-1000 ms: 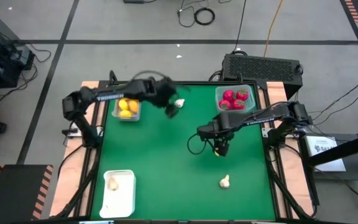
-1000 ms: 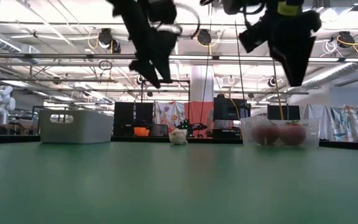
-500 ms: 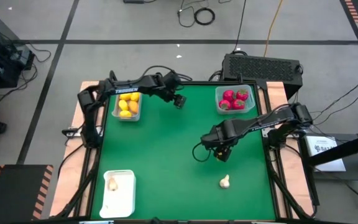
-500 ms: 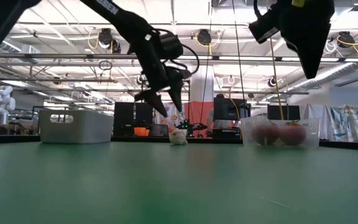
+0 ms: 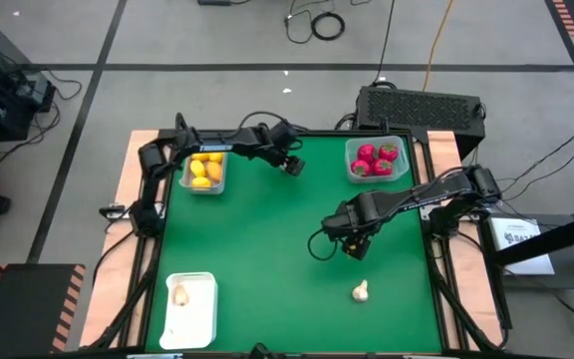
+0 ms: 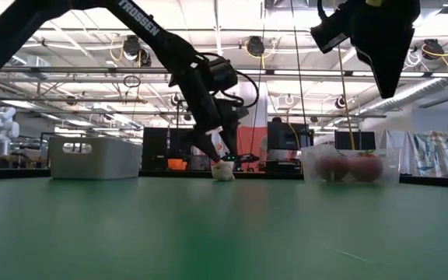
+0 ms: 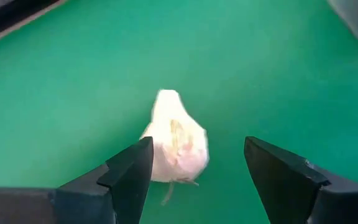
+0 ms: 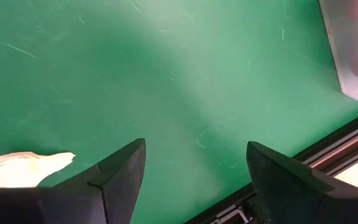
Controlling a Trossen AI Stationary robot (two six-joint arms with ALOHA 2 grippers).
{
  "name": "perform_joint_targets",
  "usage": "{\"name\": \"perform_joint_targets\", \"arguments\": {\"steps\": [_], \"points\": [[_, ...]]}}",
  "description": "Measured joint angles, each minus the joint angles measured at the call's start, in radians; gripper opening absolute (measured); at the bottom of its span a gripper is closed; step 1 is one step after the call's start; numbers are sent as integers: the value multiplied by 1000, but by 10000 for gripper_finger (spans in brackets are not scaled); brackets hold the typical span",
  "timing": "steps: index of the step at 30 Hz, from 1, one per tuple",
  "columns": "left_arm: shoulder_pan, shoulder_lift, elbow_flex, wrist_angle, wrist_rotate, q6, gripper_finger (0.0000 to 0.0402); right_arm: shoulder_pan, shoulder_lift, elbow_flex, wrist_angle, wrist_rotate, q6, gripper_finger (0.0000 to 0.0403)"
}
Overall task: Sort produce into baskets
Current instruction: Put the garlic into the white bin
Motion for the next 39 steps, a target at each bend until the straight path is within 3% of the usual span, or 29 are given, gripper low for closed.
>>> {"name": "perform_joint_targets", "arguments": {"steps": [10, 39], "points": [[-6, 32, 2, 16, -85, 3, 258, 0, 0, 0, -9, 4, -23, 270], [-15, 71, 0, -4, -97, 18, 257, 8, 0, 0, 2, 24, -67, 270]]}}
